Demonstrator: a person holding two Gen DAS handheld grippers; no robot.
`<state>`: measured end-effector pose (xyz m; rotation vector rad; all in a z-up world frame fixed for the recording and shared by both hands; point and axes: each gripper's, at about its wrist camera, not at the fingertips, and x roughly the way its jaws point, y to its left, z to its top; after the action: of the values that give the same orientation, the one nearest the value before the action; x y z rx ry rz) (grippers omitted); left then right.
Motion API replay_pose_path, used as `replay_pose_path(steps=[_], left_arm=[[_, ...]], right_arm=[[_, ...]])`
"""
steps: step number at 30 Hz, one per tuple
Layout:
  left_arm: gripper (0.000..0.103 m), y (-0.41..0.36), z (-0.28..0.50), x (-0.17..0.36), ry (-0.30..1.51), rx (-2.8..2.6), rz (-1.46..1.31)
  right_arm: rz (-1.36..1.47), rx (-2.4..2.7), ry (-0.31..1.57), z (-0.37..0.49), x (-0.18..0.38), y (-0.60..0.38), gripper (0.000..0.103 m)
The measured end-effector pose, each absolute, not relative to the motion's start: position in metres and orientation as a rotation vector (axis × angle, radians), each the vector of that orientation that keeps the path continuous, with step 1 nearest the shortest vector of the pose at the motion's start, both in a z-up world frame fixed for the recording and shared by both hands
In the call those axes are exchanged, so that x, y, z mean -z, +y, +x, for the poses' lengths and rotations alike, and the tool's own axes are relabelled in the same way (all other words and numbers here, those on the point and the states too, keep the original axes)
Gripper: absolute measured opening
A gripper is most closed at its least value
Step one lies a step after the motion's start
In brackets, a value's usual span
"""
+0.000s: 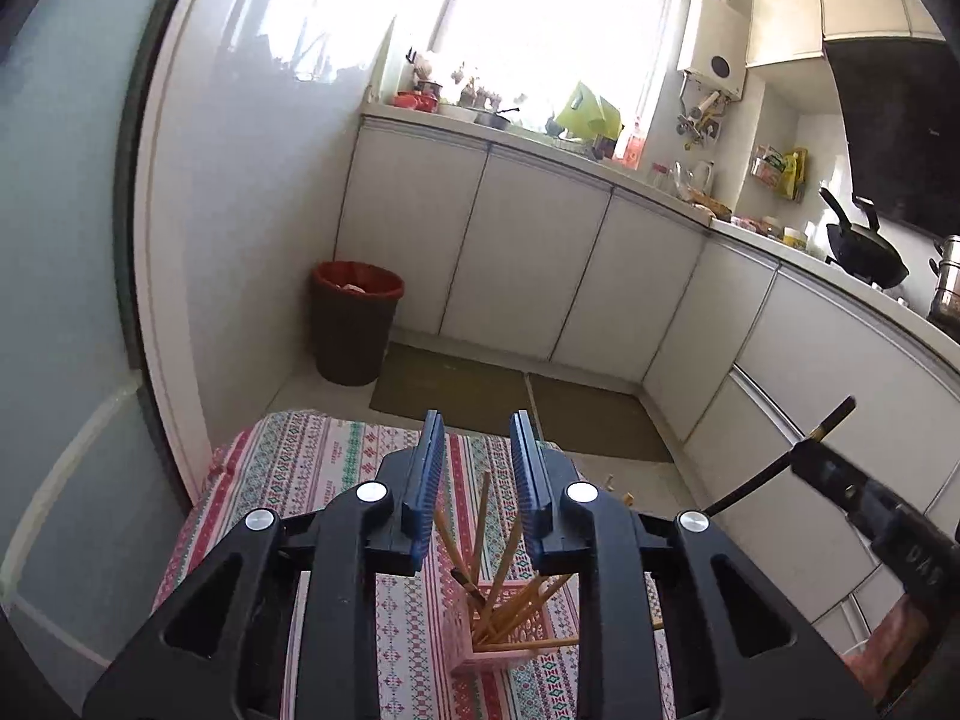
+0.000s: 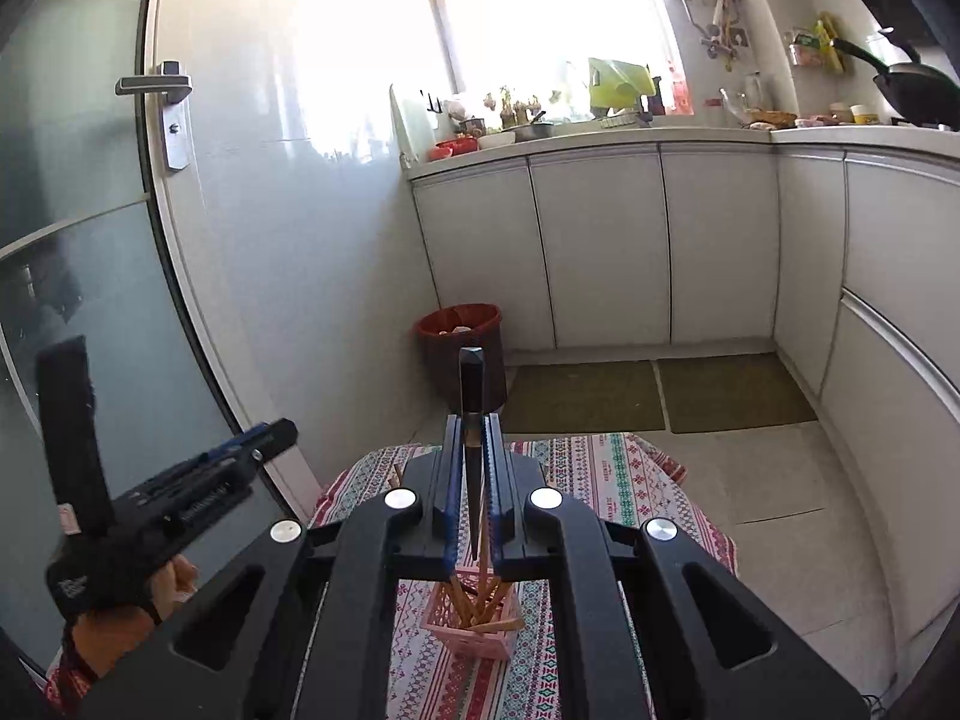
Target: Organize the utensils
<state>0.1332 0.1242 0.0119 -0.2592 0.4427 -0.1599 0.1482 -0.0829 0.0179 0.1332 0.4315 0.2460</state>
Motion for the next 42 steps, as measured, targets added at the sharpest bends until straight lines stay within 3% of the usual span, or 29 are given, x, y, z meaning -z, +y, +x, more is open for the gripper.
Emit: replay_pose_path(steps=[10,13,17,20,22,23,26,28,30,34,42], left_arm=[[0.032,0.145,0.139,-0.003,0.489,0.103,-0.278],[0.043,0.147,0.133,-0.006,0.471,0.063,-0.259],[0.066,0.146,0.119,-0.013,0.428,-0.008,-0.223],[0.085,0.139,0.106,-0.018,0.397,-0.050,-0.198],[0.093,0.131,0.099,-0.021,0.387,-0.061,-0.175],[0.096,0.126,0.096,-0.023,0.382,-0.065,-0.161],[0.096,0.116,0.089,-0.023,0.379,-0.067,-0.127],[0.096,0.107,0.084,-0.024,0.378,-0.067,-0.102],[0.096,0.100,0.081,-0.025,0.377,-0.068,-0.084],[0.096,0.089,0.077,-0.026,0.385,-0.072,-0.058],[0.096,0.070,0.070,-0.018,0.380,-0.070,-0.049]], right_arm=[[0.101,-0.254,0.559,0.185,0.034,-0.053,0.008],[0.112,-0.253,0.564,0.184,0.037,-0.051,0.011],[0.090,-0.193,0.516,0.168,0.024,-0.053,0.011],[0.056,-0.100,0.472,0.150,0.020,-0.054,0.025],[0.045,-0.048,0.450,0.139,0.018,-0.057,0.043],[0.040,-0.023,0.441,0.133,0.016,-0.059,0.046],[0.046,0.041,0.419,0.120,0.009,-0.067,0.060],[0.071,0.080,0.398,0.110,0.004,-0.075,0.079],[0.099,0.117,0.375,0.099,0.000,-0.083,0.087],[0.114,0.176,0.368,0.089,-0.006,-0.095,0.096],[0.093,0.284,0.394,0.083,0.001,-0.107,0.096]])
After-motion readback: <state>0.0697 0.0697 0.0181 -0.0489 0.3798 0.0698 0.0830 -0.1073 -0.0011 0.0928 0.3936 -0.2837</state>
